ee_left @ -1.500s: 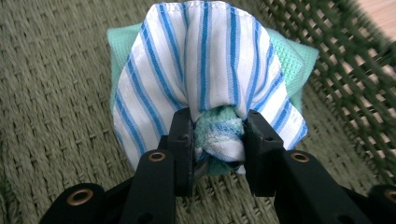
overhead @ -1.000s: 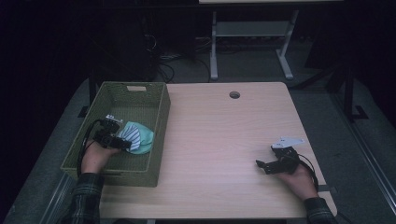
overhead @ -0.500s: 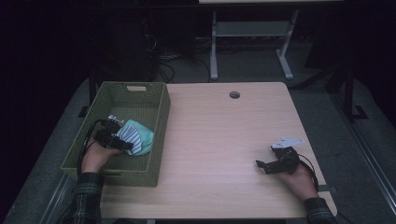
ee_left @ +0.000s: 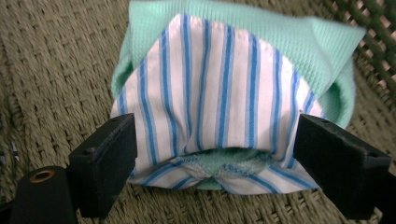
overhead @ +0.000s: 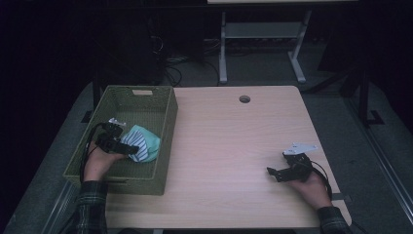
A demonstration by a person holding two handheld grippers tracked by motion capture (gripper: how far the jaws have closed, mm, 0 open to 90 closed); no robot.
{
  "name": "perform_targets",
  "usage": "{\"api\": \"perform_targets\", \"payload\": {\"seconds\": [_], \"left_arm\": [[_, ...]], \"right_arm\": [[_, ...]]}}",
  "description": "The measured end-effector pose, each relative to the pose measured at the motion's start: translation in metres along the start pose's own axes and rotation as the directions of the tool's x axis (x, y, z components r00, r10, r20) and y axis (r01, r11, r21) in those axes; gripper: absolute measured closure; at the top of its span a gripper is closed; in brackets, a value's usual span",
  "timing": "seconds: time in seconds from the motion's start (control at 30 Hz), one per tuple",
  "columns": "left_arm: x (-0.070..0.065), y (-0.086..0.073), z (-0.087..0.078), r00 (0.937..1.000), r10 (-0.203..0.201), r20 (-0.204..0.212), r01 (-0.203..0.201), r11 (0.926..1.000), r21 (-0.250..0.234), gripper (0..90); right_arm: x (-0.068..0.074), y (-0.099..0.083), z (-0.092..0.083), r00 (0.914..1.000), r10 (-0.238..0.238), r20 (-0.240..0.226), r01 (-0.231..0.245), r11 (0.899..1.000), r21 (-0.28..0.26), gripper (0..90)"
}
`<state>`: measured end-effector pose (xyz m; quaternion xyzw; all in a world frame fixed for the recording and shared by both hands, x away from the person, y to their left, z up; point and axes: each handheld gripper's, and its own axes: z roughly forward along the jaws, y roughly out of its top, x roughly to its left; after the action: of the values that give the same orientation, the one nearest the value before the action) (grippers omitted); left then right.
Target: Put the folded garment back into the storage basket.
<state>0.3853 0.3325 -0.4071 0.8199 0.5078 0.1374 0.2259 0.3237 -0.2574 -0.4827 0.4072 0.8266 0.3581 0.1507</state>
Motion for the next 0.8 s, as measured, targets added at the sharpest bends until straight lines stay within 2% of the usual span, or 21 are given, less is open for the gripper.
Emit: {"api": "perform_targets", "payload": {"seconds": [0.13, 0.2, 0.43, 0.63, 0.8], "left_arm": [[0.001, 0.001, -0.008, 0.9984, -0.015, 0.054, 0.018, 0.9981, -0.058, 13.3], [0.001, 0.002, -0.012, 0.9976, -0.017, 0.068, 0.022, 0.9969, -0.075, 13.5], [0.0, 0.004, -0.022, 0.9974, -0.004, 0.072, 0.011, 0.996, -0.089, 13.9], [-0.008, 0.012, -0.033, 0.9964, -0.01, 0.084, 0.018, 0.9945, -0.103, 14.3], [-0.015, 0.019, -0.042, 0.9959, 0.004, 0.09, 0.007, 0.9922, -0.125, 14.4]], "right_arm": [[0.0, 0.0, 0.0, 1.0, 0.0, 0.0, 0.0, 1.0, 0.001, 8.7], [0.0, 0.0, 0.0, 1.0, 0.004, 0.0, -0.004, 1.0, 0.002, 8.7], [0.0, 0.0, 0.0, 1.0, -0.002, 0.001, 0.002, 1.0, 0.003, 8.7], [0.0, 0.0, 0.0, 1.0, -0.004, 0.001, 0.004, 1.0, 0.002, 8.7], [0.0, 0.0, 0.0, 1.0, 0.0, 0.0, 0.0, 1.0, 0.001, 8.7]]}}
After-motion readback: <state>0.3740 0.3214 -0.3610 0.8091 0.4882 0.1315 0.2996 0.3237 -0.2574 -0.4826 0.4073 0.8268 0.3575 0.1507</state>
